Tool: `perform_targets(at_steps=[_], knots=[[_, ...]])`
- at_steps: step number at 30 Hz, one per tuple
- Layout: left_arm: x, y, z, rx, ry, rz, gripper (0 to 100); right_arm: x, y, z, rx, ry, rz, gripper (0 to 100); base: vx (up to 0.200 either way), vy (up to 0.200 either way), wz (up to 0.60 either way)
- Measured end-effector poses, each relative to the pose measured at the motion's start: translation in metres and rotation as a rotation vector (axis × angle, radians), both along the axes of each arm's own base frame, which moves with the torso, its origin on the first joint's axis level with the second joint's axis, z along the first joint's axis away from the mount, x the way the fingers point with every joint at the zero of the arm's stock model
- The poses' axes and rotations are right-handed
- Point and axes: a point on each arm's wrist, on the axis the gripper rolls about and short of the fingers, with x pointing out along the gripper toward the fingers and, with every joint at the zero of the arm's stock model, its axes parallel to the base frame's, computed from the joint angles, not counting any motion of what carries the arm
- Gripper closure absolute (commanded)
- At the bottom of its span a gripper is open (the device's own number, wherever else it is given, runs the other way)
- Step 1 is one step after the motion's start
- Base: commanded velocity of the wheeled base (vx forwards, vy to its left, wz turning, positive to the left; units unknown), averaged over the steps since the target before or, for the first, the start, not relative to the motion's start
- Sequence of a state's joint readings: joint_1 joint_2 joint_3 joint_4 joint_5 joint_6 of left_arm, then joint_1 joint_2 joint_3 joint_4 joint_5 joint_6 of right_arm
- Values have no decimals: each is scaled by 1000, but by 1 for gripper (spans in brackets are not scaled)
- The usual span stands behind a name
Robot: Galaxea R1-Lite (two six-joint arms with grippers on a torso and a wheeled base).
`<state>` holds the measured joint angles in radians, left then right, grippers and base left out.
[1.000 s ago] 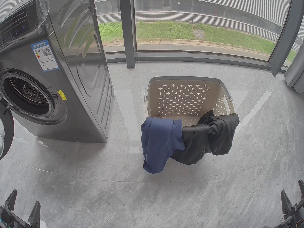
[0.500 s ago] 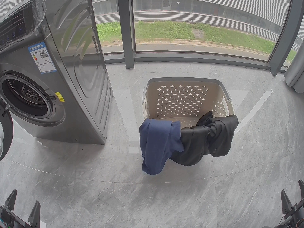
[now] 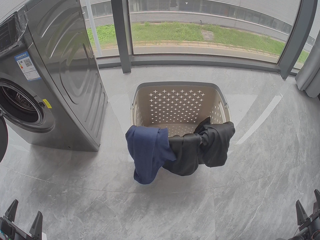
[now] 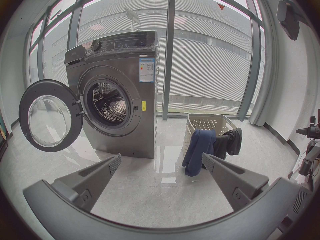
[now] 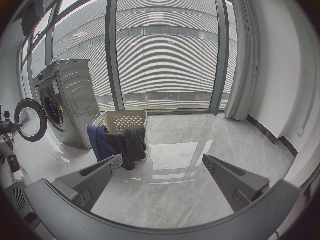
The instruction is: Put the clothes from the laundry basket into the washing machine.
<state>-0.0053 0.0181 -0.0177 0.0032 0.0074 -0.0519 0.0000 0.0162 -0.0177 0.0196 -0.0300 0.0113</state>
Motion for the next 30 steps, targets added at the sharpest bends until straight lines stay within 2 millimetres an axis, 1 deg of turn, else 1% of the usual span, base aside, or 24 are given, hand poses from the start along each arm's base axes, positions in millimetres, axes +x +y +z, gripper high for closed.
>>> perform_targets(at_steps=[3,12,18,21,25,27,30], knots=[[0,0,0,1,-1,-1,0,0,0,0,0,0,0,0,0,0,0],[0,0,0,0,0,-1,0,0,0,0,2,-1,0,0,200,0,0],[0,0,0,0,0,0,0,0,0,3,5,-17,-1,0,0,0,0],[0,0,0,0,-1,0,0,-4,0,15,5,-48,0,0,0,0,0],[0,0,0,0,0,-1,0,-7,0,39,7,-68,10,0,0,0,0],[0,0,0,0,0,-1,0,-3,0,50,9,-51,19,0,0,0,0],[0,0,0,0,0,-1,0,7,0,57,8,10,33,0,200,0,0]])
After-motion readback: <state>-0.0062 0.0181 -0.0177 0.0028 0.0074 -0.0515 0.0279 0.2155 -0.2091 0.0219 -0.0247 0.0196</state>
